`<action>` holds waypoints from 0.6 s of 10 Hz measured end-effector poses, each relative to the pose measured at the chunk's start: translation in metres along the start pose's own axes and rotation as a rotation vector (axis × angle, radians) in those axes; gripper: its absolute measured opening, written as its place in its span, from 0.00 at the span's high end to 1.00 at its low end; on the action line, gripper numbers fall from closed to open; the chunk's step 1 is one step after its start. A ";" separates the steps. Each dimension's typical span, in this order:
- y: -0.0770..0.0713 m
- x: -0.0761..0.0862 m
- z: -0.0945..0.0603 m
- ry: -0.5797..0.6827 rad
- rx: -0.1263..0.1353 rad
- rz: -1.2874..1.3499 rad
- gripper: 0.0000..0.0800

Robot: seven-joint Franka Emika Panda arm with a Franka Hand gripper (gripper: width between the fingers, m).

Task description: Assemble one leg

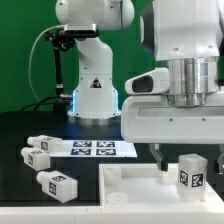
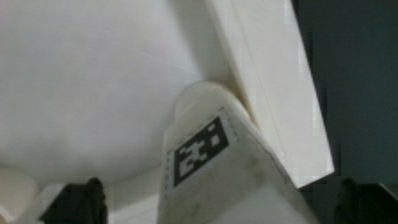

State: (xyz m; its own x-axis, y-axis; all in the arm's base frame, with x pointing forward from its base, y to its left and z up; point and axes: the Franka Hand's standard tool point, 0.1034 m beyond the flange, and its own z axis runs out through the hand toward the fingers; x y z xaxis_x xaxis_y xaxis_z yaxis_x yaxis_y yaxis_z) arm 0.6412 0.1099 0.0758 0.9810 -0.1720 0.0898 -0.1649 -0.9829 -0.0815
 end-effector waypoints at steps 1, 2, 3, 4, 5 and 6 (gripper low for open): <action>0.001 0.000 -0.001 -0.004 -0.005 -0.169 0.19; 0.002 0.000 0.000 -0.004 -0.005 -0.125 0.22; 0.002 0.000 0.000 -0.004 -0.006 -0.093 0.39; 0.002 0.000 0.000 -0.003 -0.008 -0.097 0.56; 0.002 0.000 0.000 -0.003 -0.007 -0.044 0.56; 0.002 0.000 0.000 -0.003 -0.007 0.019 0.64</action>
Offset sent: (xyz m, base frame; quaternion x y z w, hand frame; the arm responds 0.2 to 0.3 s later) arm 0.0000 0.0000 0.0000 0.0000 0.0000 0.0000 1.0000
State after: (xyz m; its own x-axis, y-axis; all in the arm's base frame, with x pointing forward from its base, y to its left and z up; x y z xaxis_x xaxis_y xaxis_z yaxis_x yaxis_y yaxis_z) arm 0.6407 0.1076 0.0757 0.9780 -0.1904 0.0851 -0.1841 -0.9799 -0.0762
